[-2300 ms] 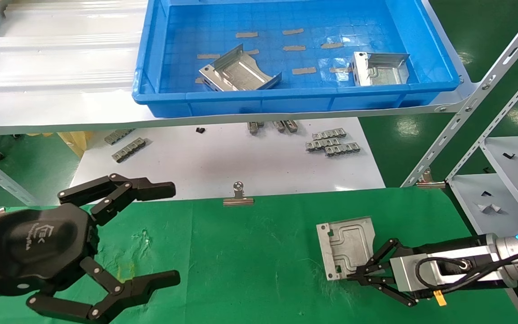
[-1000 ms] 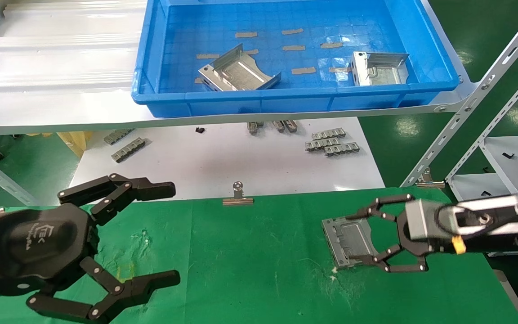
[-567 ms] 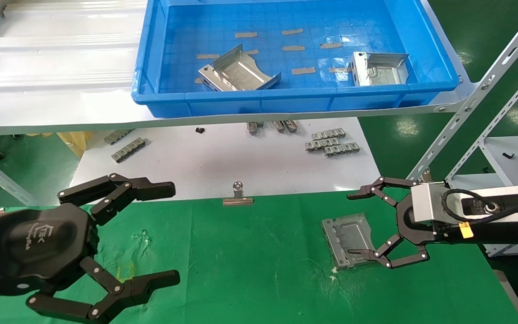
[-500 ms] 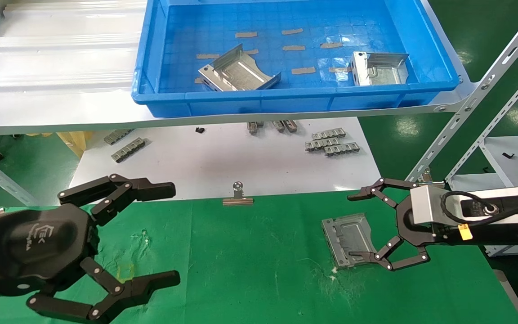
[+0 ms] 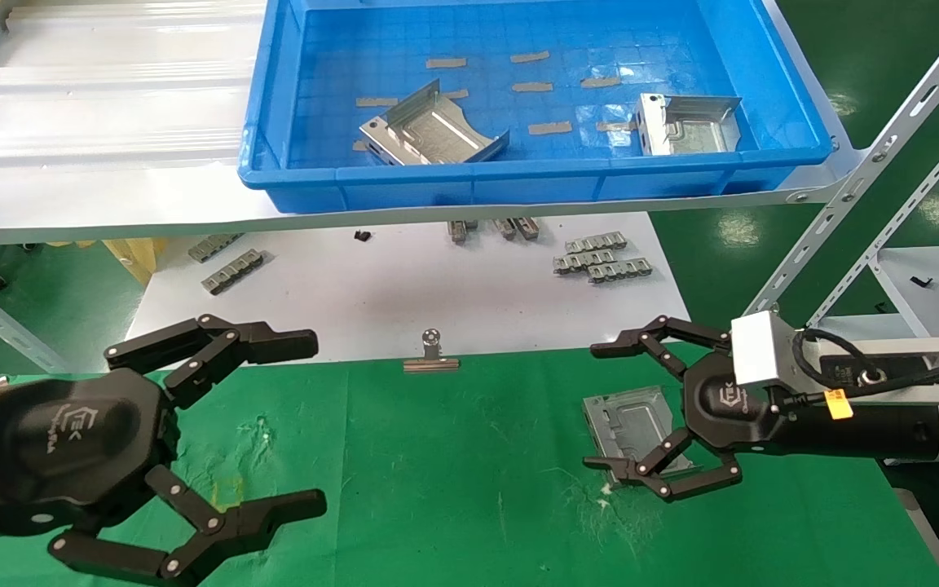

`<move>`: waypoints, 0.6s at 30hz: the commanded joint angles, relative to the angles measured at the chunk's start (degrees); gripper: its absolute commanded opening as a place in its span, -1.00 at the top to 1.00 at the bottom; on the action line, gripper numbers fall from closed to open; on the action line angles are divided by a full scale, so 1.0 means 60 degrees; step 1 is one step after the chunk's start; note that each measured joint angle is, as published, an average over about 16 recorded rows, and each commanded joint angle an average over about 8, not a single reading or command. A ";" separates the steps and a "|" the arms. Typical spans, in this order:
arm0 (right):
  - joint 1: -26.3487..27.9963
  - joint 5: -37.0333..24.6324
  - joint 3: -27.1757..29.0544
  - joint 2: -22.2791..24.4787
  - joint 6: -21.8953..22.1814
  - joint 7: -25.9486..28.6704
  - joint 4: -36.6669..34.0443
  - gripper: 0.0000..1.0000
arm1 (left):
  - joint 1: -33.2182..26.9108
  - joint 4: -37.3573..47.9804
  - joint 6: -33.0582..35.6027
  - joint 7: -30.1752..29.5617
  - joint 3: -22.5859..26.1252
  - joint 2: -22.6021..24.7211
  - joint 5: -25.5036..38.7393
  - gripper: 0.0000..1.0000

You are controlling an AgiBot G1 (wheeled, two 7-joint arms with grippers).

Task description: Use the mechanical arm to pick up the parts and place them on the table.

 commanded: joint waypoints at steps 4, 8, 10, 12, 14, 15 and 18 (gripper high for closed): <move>-0.0532 0.0028 0.0782 0.0181 0.0089 0.0725 0.0844 -1.00 | 0.0000 0.0000 0.0000 0.0000 0.0000 0.0000 0.0000 -1.00; -0.0954 0.0050 0.1402 0.0324 0.0160 0.1300 0.1512 -1.00 | 0.0000 0.0000 0.0000 0.0000 0.0000 0.0000 0.0000 -1.00; -0.1165 0.0061 0.1712 0.0395 0.0196 0.1587 0.1846 -1.00 | 0.0000 0.0000 0.0000 0.0000 0.0000 0.0000 0.0000 -1.00; -0.1372 0.0072 0.2016 0.0466 0.0230 0.1869 0.2174 -1.00 | 0.0000 0.0000 0.0000 0.0000 0.0000 0.0000 0.0000 -1.00; -0.1582 0.0083 0.2326 0.0537 0.0266 0.2157 0.2508 -1.00 | 0.0000 0.0000 0.0000 0.0000 0.0000 0.0000 0.0000 -1.00; -0.1690 0.0089 0.2484 0.0574 0.0284 0.2304 0.2679 -1.00 | 0.0000 0.0000 0.0000 0.0000 0.0000 0.0000 0.0000 -1.00; -0.2013 0.0106 0.2959 0.0683 0.0338 0.2744 0.3191 -1.00 | 0.0000 0.0000 0.0000 0.0000 0.0000 0.0000 0.0000 -1.00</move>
